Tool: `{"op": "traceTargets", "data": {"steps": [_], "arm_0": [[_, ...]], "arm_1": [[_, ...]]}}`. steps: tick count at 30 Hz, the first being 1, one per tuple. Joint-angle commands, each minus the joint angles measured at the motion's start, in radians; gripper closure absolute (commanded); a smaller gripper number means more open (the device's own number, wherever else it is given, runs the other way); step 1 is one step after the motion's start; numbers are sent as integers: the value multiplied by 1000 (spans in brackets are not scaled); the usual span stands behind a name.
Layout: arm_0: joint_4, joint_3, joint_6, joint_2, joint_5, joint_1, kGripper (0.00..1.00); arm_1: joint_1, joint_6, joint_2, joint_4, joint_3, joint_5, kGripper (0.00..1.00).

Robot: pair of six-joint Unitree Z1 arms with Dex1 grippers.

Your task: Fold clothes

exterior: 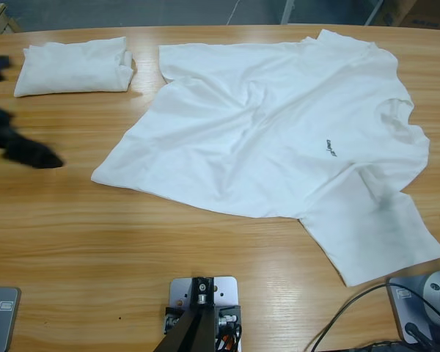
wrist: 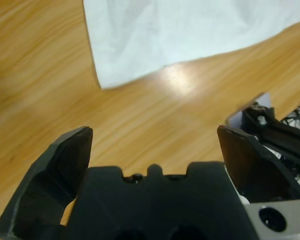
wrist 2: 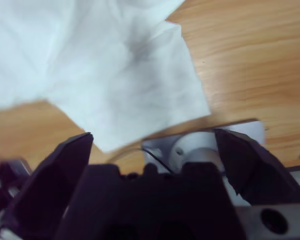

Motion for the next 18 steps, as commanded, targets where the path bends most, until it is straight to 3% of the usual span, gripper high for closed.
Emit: {"op": "traceTargets", "data": {"steps": [1, 11, 18], "arm_0": [[-67, 6, -56, 237, -9, 26, 28], [-106, 5, -58, 325, -30, 32, 27], [-105, 26, -69, 311, -28, 31, 27]], "arm_1": [[-9, 233, 299, -206, 118, -15, 69], [-7, 294, 612, -71, 93, -70, 69], [-92, 250, 662, -34, 63, -88, 69]]}}
